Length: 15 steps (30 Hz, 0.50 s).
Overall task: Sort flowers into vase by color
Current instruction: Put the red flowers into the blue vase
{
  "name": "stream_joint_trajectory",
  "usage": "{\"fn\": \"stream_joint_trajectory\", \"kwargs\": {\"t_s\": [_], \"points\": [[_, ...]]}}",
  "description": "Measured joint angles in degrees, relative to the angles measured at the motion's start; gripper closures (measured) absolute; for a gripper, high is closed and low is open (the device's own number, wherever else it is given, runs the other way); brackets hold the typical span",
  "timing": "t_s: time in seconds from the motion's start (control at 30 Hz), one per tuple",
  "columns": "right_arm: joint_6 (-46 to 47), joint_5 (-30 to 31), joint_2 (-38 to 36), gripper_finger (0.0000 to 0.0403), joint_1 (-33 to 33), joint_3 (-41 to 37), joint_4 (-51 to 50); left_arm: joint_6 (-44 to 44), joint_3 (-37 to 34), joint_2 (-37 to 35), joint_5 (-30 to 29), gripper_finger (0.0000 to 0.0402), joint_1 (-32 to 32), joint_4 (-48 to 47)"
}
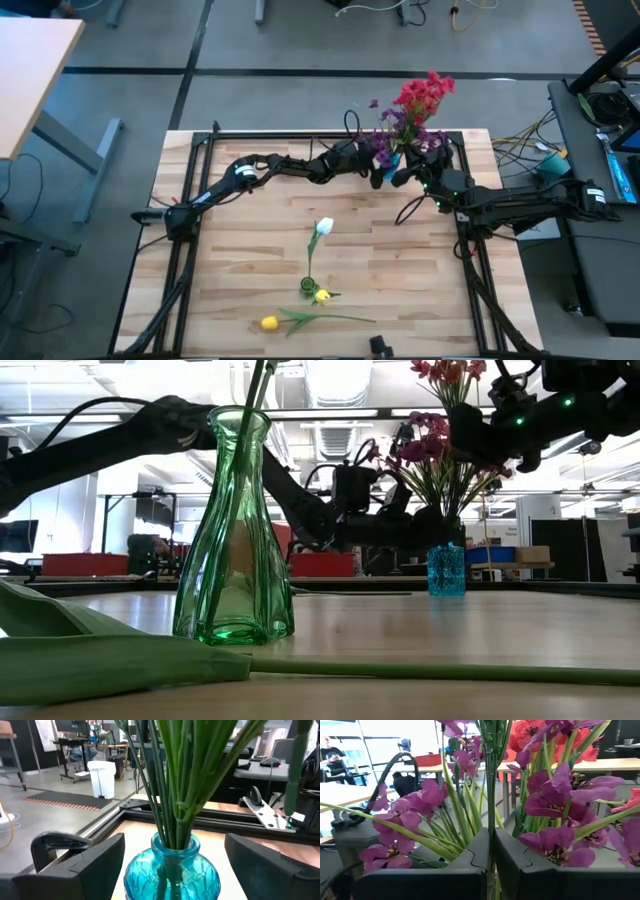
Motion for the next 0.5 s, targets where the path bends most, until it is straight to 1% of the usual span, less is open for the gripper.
{"fn": "stream_joint_trajectory", "kwargs": {"t_s": [0.23,0.4,0.5], "points": [[0.07,-0.41,0.0,0.039,0.0,0.0,0.0,-2.3,0.7,0.0,-0.92,0.009,0.0,-1.45],[0.04,-0.49,0.0,0.039,0.0,0.0,0.0,-0.8,2.35,0.0,-1.01,0.0092,-0.07,-4.73],[0.06,-1.27,0.0,0.039,0.0,0.0,0.02,-0.75,2.41,0.0,-0.98,0.0092,-0.09,-5.12]]}}
